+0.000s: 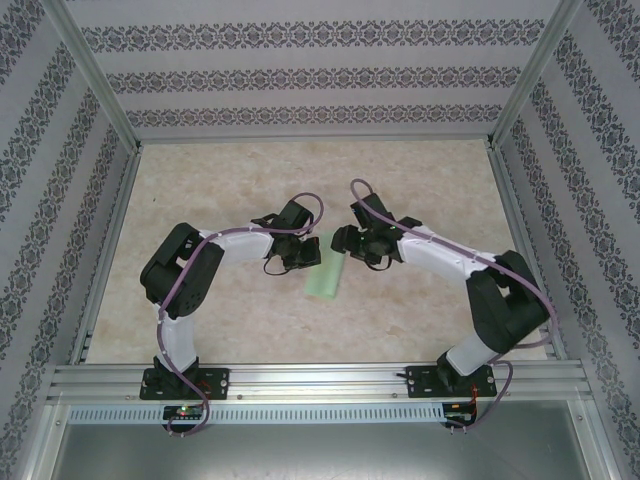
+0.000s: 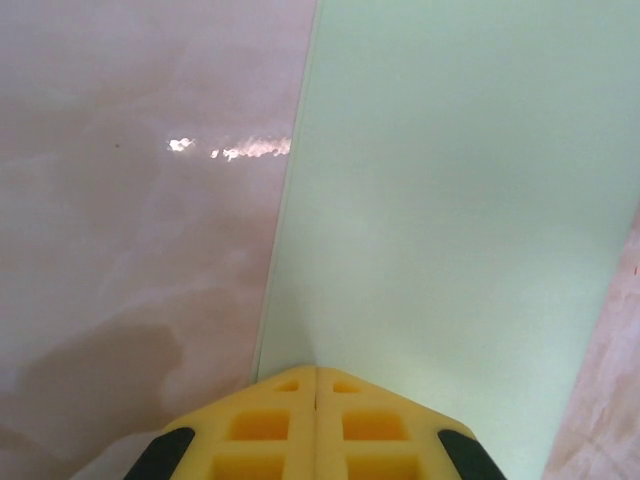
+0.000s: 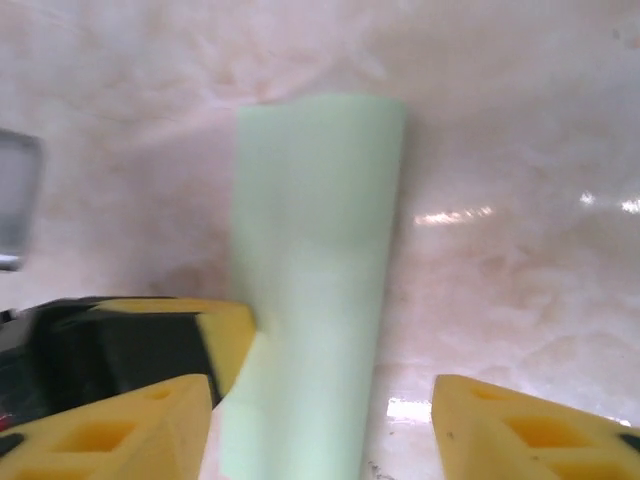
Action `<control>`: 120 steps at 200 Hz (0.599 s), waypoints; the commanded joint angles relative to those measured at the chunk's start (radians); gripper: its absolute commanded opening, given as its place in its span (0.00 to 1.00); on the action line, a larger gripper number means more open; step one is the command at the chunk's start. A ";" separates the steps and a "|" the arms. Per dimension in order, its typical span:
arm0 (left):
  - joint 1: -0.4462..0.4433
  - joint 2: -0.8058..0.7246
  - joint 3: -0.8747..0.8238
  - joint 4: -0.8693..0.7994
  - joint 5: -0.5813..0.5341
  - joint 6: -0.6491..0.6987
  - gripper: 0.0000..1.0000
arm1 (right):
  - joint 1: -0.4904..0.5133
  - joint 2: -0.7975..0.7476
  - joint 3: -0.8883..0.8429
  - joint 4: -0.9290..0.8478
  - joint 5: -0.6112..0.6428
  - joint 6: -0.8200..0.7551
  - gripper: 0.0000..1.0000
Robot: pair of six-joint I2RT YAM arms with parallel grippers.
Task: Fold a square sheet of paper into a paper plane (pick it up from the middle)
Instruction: Hold the square sheet of paper at the center of the table, then fold the square sheet of paper in half at the center of the table.
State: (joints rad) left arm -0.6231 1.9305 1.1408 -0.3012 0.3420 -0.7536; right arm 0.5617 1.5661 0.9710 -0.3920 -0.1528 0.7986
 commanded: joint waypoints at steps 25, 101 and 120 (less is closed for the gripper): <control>-0.014 0.030 0.010 -0.086 -0.034 0.033 0.00 | 0.000 0.054 -0.081 0.310 -0.252 0.090 0.09; -0.014 0.037 0.013 -0.079 -0.025 0.031 0.00 | -0.003 0.147 -0.101 0.268 -0.227 0.062 0.11; -0.013 0.040 0.014 -0.080 -0.024 0.031 0.00 | -0.008 0.166 -0.110 0.250 -0.209 0.053 0.11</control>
State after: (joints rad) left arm -0.6235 1.9327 1.1492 -0.3164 0.3386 -0.7414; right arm 0.5556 1.7016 0.8810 -0.1341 -0.3725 0.8696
